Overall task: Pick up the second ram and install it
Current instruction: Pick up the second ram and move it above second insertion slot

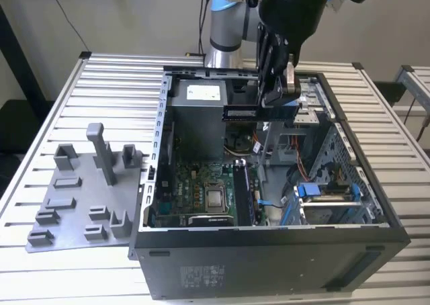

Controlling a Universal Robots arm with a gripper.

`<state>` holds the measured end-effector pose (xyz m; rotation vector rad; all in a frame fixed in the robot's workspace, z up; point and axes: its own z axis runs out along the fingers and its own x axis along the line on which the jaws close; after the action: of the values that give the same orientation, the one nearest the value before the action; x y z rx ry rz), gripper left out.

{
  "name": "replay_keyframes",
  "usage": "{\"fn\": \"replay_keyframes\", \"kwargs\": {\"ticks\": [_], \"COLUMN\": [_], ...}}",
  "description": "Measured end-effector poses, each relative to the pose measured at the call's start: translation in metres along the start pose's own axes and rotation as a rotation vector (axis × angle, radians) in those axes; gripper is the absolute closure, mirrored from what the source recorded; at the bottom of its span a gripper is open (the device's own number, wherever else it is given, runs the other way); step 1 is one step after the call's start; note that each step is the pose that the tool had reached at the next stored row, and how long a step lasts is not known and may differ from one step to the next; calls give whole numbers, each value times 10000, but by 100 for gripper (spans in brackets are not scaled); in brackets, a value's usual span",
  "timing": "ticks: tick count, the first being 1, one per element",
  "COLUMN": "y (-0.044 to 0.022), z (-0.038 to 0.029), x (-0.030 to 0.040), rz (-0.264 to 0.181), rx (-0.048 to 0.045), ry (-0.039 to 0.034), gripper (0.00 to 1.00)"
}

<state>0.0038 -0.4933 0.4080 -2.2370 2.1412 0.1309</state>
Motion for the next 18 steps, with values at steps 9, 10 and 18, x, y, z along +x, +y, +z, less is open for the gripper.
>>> {"fn": "replay_keyframes", "kwargs": {"ticks": [9,10,18], "y": [-6,-8,-22], "z": [38,45,92], "x": [-123,-161,-404], "rz": [-14,-13,-10], "rx": [19,19,14], "ry": [-422,-423,-322], "gripper": [86,86,86]}}
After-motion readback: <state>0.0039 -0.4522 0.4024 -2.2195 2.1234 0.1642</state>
